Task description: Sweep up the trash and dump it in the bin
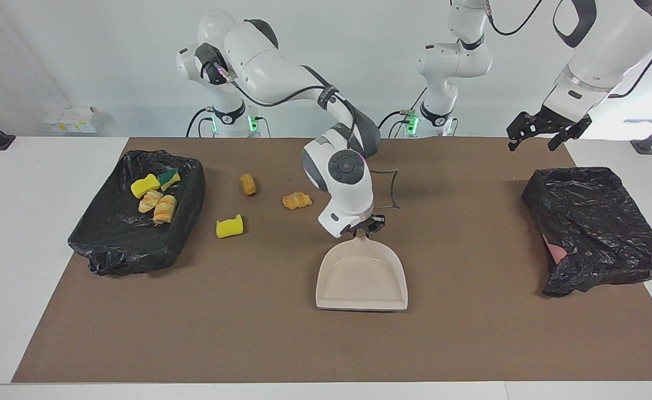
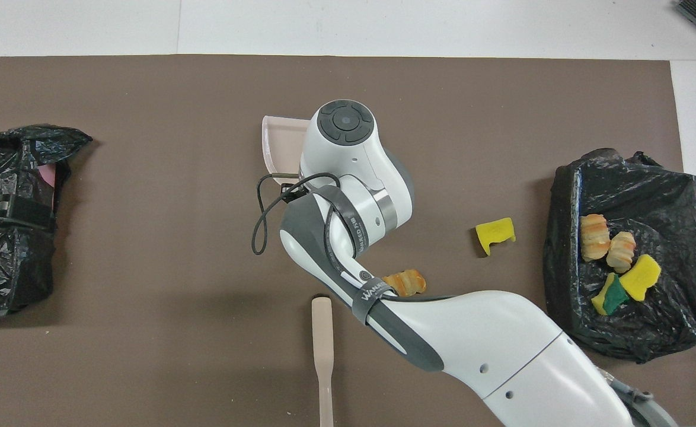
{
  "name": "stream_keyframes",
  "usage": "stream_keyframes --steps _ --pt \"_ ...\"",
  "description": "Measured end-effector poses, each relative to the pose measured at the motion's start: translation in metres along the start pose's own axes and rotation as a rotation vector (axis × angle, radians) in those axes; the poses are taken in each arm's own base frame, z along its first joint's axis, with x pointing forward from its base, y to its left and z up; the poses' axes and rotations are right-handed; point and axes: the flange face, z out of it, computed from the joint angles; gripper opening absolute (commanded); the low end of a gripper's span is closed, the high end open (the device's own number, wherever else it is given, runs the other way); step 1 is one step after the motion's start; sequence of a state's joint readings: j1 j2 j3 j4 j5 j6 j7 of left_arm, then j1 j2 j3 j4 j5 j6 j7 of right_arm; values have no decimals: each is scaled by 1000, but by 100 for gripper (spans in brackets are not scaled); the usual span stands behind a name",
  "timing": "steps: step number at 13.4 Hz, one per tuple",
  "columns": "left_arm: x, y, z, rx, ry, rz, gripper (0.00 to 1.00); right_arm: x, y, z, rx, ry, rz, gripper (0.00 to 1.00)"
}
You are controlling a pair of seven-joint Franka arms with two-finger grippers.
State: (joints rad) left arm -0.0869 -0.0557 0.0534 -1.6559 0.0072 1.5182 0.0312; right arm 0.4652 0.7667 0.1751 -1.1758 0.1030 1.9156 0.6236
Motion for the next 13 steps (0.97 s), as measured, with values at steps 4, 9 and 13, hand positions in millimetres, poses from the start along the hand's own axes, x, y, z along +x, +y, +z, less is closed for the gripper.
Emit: stream_keyframes --steps 4,9,13 --pt "0 4 0 1 0 9 100 2 12 -26 -1 11 6 100" --pt "12 24 16 5 1 45 100 -5 37 -88 -14 10 19 100" --pt "34 58 51 12 1 89 100 -63 42 -160 -82 -61 -30 100"
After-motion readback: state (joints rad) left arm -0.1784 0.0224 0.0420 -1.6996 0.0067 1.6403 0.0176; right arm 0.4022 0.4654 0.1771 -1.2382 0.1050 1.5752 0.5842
